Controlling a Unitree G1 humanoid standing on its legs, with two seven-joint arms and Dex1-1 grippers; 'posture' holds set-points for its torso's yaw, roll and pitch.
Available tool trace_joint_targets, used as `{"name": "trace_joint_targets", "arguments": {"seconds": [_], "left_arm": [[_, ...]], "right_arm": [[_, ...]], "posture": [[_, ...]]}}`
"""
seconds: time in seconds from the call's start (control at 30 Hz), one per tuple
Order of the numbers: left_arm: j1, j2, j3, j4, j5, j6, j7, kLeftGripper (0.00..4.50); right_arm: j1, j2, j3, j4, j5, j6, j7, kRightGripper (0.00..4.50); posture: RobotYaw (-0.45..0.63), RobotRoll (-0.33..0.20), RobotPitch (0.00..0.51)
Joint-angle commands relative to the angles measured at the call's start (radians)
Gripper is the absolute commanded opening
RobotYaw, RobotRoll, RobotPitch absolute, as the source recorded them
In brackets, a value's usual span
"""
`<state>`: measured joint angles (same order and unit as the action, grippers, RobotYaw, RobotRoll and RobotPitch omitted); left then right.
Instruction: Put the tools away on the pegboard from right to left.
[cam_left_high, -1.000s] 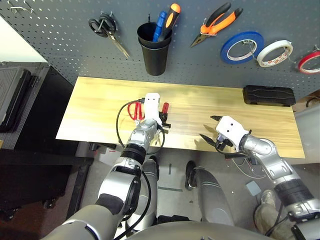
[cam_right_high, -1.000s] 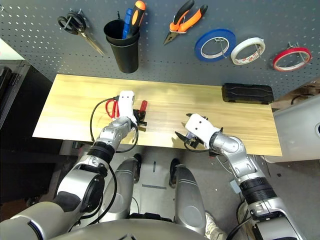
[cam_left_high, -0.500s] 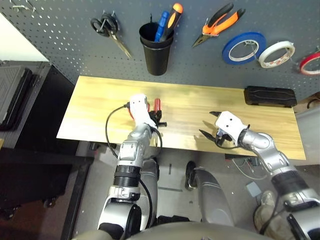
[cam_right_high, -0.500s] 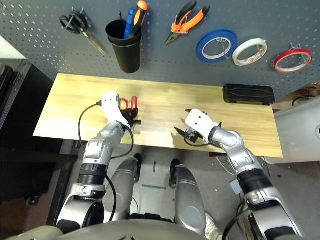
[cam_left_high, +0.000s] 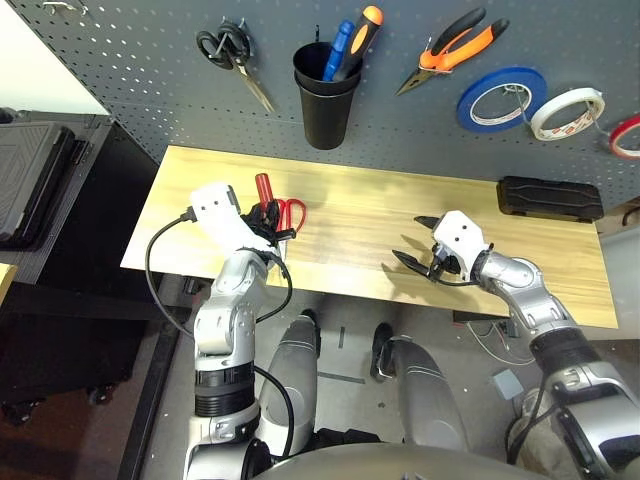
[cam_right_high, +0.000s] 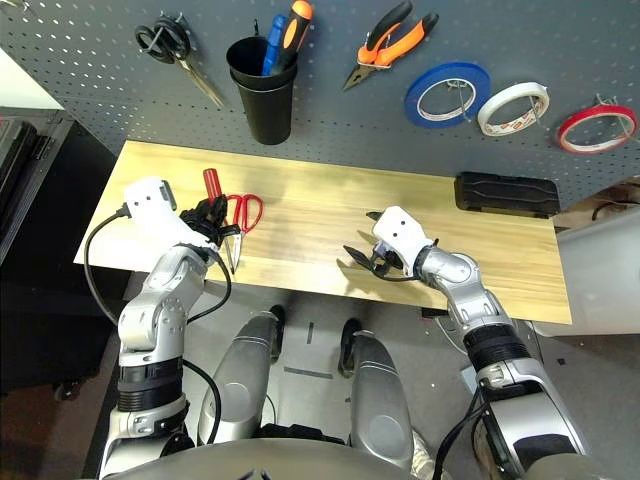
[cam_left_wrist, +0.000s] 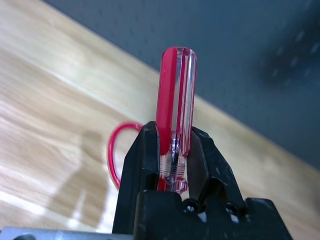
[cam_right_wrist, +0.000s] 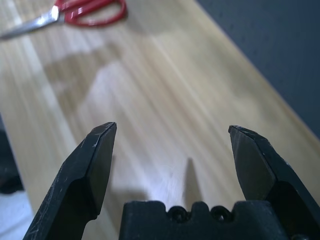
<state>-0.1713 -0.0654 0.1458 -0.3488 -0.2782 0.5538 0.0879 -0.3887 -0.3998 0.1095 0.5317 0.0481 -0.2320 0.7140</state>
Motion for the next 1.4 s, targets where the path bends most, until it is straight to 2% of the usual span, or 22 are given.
{"name": "trace_joint_targets", "arguments": {"seconds": [0.03, 0.17, 0.23, 0.5, 0.93, 1.23, 1.4], "left_arm": [[0.038, -0.041, -0.009, -0.068, -0.026, -0.053, -0.002, 0.8], [0.013, -0.019, -0.017, -0.129, -0.046, -0.089, -0.02, 0.8], [-0.018, -0.008, -0.021, -0.159, -0.057, -0.099, -0.026, 0.8], [-0.194, 0.03, -0.012, -0.214, -0.082, -0.059, -0.013, 0.8], [-0.438, 0.109, 0.043, -0.138, -0.123, -0.005, -0.019, 0.8], [-0.566, 0.153, 0.052, -0.043, -0.14, -0.002, -0.036, 0.8], [-0.644, 0.157, 0.058, 0.018, -0.146, -0.027, -0.044, 0.8]], "right_arm": [[0.009, -0.006, 0.006, 0.028, 0.002, -0.045, 0.043, 4.5], [0.018, -0.001, -0.018, 0.028, 0.033, -0.067, 0.069, 4.5], [0.03, 0.003, -0.043, 0.016, 0.082, -0.084, 0.103, 4.5], [0.042, -0.016, -0.13, -0.032, 0.231, -0.113, 0.231, 4.5], [-0.011, -0.135, -0.262, -0.146, 0.433, 0.069, 0.399, 4.5], [-0.035, -0.201, -0.31, -0.2, 0.503, 0.178, 0.473, 4.5], [-0.045, -0.193, -0.33, -0.213, 0.521, 0.194, 0.473, 4.5]], "posture": [[0.42, 0.0, 0.298], [0.42, 0.0, 0.297], [0.42, 0.0, 0.295], [0.41, 0.0, 0.295], [0.33, 0.0, 0.279], [0.3, 0.0, 0.27], [0.3, 0.0, 0.27]]}}
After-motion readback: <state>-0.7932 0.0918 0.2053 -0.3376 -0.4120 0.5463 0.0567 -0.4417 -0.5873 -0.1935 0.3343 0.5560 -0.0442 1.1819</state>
